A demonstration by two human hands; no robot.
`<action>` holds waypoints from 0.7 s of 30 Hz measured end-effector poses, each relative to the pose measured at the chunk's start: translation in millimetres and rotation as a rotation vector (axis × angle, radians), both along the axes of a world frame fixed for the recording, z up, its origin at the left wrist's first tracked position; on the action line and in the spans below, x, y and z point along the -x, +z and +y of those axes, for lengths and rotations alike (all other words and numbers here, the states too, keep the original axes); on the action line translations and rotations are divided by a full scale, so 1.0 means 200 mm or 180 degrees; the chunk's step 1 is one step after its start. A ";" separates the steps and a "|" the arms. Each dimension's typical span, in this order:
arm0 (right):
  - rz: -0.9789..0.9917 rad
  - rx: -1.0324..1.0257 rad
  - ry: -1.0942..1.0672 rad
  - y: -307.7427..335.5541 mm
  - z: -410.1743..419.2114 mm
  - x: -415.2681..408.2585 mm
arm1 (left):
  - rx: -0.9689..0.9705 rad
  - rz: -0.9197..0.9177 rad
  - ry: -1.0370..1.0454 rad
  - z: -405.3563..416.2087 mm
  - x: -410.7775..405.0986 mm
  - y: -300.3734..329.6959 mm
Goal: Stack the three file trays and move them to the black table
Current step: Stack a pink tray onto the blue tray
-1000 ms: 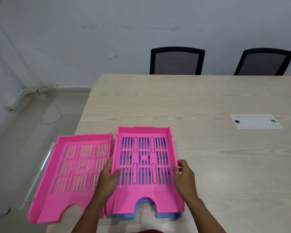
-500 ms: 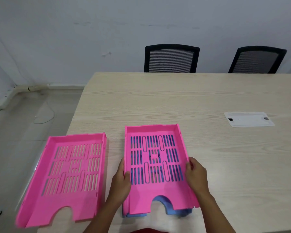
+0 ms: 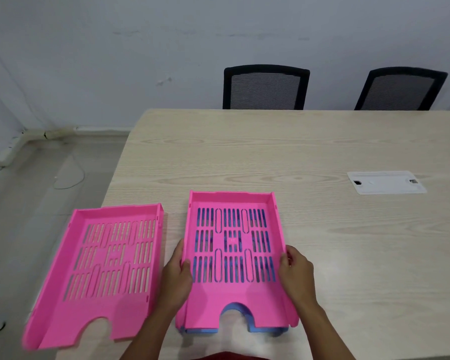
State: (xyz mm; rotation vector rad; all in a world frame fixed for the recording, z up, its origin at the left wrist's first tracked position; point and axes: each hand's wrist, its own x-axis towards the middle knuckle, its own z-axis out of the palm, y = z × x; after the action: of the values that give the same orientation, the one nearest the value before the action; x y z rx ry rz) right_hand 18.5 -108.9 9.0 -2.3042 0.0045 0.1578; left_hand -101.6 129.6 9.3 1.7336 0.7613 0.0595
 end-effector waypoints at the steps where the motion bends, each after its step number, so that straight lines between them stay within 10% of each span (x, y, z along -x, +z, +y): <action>1: 0.0001 0.0006 0.0010 0.00 0.01 0.01 | -0.0015 0.0016 0.0003 0.01 0.00 0.00; 21: -0.0131 -0.0122 -0.0187 0.05 0.07 0.05 | -0.0194 -0.0238 -0.0004 0.05 0.03 -0.01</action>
State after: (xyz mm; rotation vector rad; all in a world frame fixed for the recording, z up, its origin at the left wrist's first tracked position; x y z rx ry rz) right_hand 8.2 -95.3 18.7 -2.2658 0.0478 0.0798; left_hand -107.2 138.7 7.1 1.7795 0.7099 0.1471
